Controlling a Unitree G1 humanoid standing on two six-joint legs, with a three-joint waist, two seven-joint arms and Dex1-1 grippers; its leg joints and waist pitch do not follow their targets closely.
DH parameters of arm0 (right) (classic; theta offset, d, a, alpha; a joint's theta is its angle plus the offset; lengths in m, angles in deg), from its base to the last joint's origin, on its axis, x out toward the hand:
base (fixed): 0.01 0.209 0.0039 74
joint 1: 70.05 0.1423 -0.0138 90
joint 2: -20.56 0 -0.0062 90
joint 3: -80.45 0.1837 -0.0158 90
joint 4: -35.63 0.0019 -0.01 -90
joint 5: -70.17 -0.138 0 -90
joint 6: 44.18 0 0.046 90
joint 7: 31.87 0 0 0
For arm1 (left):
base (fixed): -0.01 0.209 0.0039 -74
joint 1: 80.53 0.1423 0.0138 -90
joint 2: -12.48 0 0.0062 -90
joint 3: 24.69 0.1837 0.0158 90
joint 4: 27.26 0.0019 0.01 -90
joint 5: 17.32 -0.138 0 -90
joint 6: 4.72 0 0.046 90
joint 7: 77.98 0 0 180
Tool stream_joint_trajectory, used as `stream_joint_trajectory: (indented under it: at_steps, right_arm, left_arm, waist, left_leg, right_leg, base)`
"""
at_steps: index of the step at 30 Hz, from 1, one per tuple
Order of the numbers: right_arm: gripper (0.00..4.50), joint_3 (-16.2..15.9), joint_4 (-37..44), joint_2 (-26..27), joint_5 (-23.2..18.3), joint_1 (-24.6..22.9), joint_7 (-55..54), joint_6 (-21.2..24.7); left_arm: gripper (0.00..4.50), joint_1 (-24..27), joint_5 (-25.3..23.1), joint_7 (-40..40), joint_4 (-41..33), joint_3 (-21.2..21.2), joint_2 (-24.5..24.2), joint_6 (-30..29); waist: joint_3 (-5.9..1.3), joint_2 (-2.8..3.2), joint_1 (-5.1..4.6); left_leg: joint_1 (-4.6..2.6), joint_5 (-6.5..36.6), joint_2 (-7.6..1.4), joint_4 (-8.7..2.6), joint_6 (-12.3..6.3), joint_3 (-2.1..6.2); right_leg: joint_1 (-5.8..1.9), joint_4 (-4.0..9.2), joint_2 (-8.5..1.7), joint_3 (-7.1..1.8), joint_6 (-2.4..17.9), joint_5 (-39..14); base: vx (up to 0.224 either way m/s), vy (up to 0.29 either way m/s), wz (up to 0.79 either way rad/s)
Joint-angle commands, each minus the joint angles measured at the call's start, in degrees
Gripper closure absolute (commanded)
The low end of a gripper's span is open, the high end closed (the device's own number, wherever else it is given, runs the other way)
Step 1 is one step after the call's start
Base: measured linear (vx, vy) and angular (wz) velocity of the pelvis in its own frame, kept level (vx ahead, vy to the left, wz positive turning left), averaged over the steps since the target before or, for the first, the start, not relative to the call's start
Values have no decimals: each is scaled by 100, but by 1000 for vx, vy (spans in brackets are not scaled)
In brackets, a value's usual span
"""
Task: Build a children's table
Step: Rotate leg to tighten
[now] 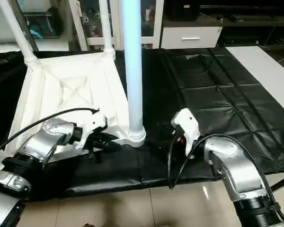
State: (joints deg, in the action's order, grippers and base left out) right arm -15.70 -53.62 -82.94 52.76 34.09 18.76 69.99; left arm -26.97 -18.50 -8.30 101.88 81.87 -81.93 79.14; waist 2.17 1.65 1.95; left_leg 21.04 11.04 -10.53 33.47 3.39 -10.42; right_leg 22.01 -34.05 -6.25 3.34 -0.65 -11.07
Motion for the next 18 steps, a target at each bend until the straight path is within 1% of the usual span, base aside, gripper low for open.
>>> stream_joint_trajectory:
  at_steps: [1,3,6,7,9,10,11,12,13,14,15,16,18]
  right_arm:
    - [64,20,-115,-53,43,136,39,-117]
    - [64,-8,-211,-16,84,214,31,-166]
    - [64,-83,-309,52,146,354,31,-212]
    - [64,-161,-365,70,218,422,56,-265]
    - [64,-214,-406,77,269,462,72,-306]
    - [64,-313,-488,112,321,549,128,-352]
    - [64,-350,-518,126,334,583,153,-365]
    - [64,-388,-568,153,340,630,183,-382]
    - [64,-422,-632,175,353,680,212,-409]
    - [64,-439,-678,186,360,710,228,-434]
    - [64,-467,-757,203,376,755,271,-468]
    - [64,-528,-861,208,410,803,357,-520]
    - [64,-609,-998,218,475,860,471,-607]
  left_arm:
    - [394,181,-95,107,261,141,-37,-37]
    - [424,165,-125,8,372,142,-19,-34]
    - [434,176,-151,47,414,180,-16,-180]
    - [446,191,-213,51,416,235,-30,-187]
    - [446,198,-258,51,419,276,-41,-179]
    - [446,236,-316,135,353,373,-72,-175]
    - [446,255,-332,178,314,411,-83,-180]
    - [446,279,-327,229,258,440,-87,-196]
    - [446,298,-319,232,215,450,-74,-214]
    - [446,305,-310,219,202,448,-60,-225]
    - [446,321,-317,190,186,451,-40,-210]
    - [446,342,-326,170,159,460,-26,-213]
    - [446,369,-331,161,119,474,-14,-225]
  waist:
    - [-303,-22,11]
    - [-300,-23,5]
    - [-293,-27,2]
    - [-296,-47,-4]
    - [-295,-34,-1]
    - [-301,-31,3]
    - [-305,-72,-3]
    - [-310,-43,3]
    - [-312,-69,-4]
    - [-311,-64,3]
    - [-309,-149,-5]
    - [-314,-93,24]
    - [-307,-88,27]
  left_leg:
    - [-63,1290,-246,-431,-265,61]
    - [-60,1307,-245,-431,-252,60]
    - [-63,1386,-241,-436,-223,58]
    - [-61,1364,-242,-435,-216,59]
    - [-68,1357,-242,-430,-213,54]
    - [-67,1311,-246,-428,-229,58]
    - [-64,1275,-249,-426,-249,55]
    - [-63,1219,-250,-422,-271,56]
    - [-55,1163,-251,-417,-294,55]
    - [-64,1139,-249,-412,-306,48]
    - [-52,1078,-254,-409,-349,39]
    - [-73,1032,-254,-401,-374,37]
    - [-71,1057,-256,-401,-365,33]
  right_leg:
    - [-213,359,-213,-202,1511,-652]
    - [-213,358,-214,-202,1522,-677]
    - [-213,365,-212,-202,1493,-820]
    - [-214,368,-213,-203,1481,-842]
    - [-205,370,-215,-207,1473,-861]
    - [-213,360,-214,-209,1476,-793]
    - [-213,356,-210,-206,1487,-752]
    - [-212,341,-216,-205,1517,-677]
    - [-214,325,-215,-201,1538,-630]
    - [-209,333,-211,-204,1536,-615]
    - [-217,331,-211,-206,1537,-575]
    - [-205,323,-221,-208,1552,-578]
    - [-197,329,-214,-204,1558,-617]
  base:
    - [0,0,0]
    - [0,0,0]
    - [0,0,0]
    - [0,0,0]
    - [0,0,0]
    - [0,0,0]
    - [0,0,0]
    - [0,0,0]
    - [0,0,0]
    - [0,0,0]
    - [0,0,0]
    - [0,0,0]
    - [0,0,0]
